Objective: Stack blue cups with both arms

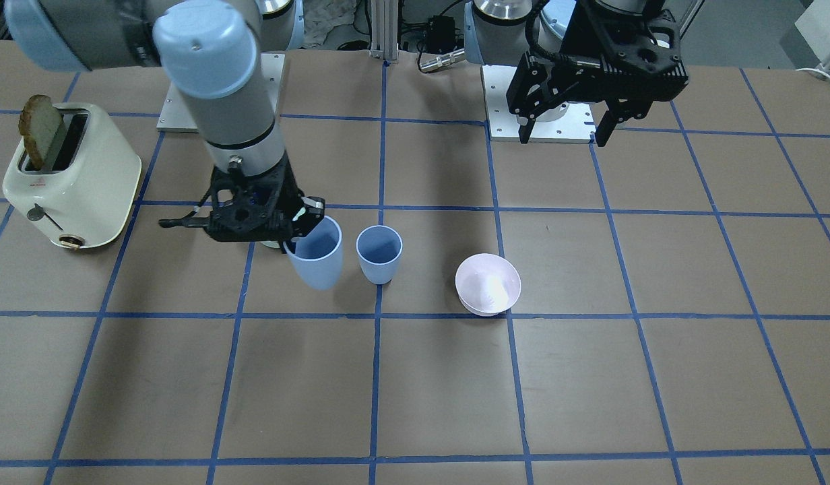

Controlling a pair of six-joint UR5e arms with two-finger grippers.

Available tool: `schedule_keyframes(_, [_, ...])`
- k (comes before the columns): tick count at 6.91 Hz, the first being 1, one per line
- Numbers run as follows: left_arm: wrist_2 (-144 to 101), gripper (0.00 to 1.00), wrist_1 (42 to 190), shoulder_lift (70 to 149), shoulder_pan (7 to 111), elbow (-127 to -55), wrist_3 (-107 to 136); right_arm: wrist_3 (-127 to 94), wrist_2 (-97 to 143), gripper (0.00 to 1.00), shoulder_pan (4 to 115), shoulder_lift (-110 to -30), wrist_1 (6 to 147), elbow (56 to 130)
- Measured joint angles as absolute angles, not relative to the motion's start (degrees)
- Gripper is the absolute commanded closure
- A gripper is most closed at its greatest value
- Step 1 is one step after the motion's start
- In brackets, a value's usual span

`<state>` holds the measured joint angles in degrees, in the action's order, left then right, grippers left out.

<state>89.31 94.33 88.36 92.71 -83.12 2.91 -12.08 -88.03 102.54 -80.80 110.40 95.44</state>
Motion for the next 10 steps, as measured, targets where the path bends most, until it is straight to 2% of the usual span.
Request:
schedule_keyframes(3, [89.31, 0.00, 94.31, 88.42, 92.56, -83.11, 2.90, -18.59, -88.10, 1.00, 108.83, -79.84, 111.50, 96.26])
schedule_keyframes(6, [89.40, 0.00, 94.31, 88.42, 92.63, -83.14, 2.90, -18.58, -87.99, 1.00, 110.00, -79.68, 116.43, 100.06])
schedule_keyframes(10, [89.47, 0.00, 94.31, 88.42, 92.64, -83.14, 2.90, -18.63, -88.35, 1.00, 110.90, -80.77, 116.64, 100.48])
